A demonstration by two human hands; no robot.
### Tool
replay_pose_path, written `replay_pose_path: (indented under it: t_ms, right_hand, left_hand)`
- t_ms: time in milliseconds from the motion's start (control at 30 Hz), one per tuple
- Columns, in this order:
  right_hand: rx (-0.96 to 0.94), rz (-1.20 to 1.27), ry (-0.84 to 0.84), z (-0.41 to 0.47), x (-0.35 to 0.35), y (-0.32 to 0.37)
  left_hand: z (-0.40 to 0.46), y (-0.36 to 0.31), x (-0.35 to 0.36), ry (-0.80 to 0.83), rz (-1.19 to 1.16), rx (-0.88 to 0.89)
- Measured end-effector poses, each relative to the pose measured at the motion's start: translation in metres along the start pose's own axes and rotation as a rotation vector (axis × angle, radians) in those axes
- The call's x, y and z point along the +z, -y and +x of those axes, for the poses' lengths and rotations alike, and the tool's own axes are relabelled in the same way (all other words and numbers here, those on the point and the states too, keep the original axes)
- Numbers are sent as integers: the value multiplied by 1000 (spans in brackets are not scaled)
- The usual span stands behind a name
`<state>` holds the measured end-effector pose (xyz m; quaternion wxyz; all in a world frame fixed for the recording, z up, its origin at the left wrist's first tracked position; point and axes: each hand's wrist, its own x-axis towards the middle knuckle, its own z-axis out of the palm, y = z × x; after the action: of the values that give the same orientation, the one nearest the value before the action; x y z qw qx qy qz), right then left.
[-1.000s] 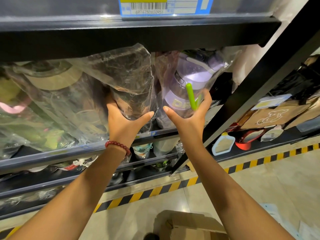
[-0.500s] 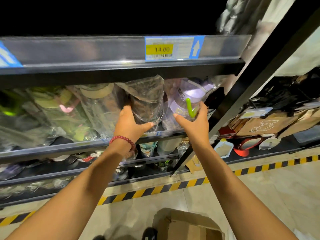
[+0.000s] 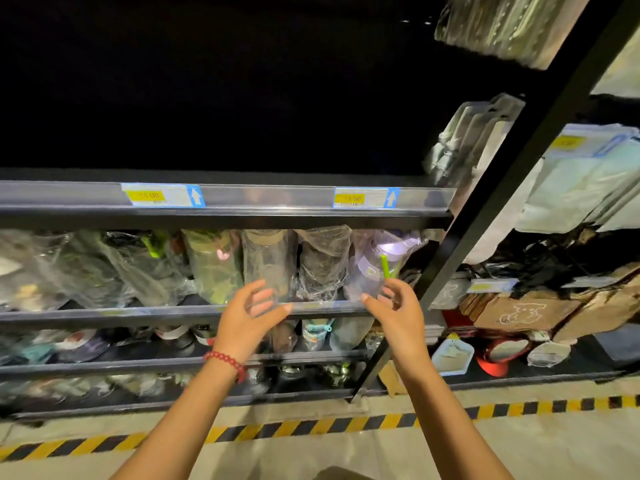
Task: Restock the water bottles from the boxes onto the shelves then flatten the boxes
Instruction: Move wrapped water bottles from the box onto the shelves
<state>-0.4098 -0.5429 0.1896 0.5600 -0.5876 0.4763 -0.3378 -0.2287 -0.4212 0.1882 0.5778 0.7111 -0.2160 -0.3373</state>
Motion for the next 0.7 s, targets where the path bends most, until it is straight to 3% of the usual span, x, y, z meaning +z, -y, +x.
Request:
replay_pose_path:
  t_ms: [167,700]
  right_hand:
    - [51,76,121,-27,34,4]
    - [288,-39,998,-155,298,-2]
  left_hand:
    - [-38,10,-52,-99,-162,-6]
    - [-197,84,-286,-800,-284,-31]
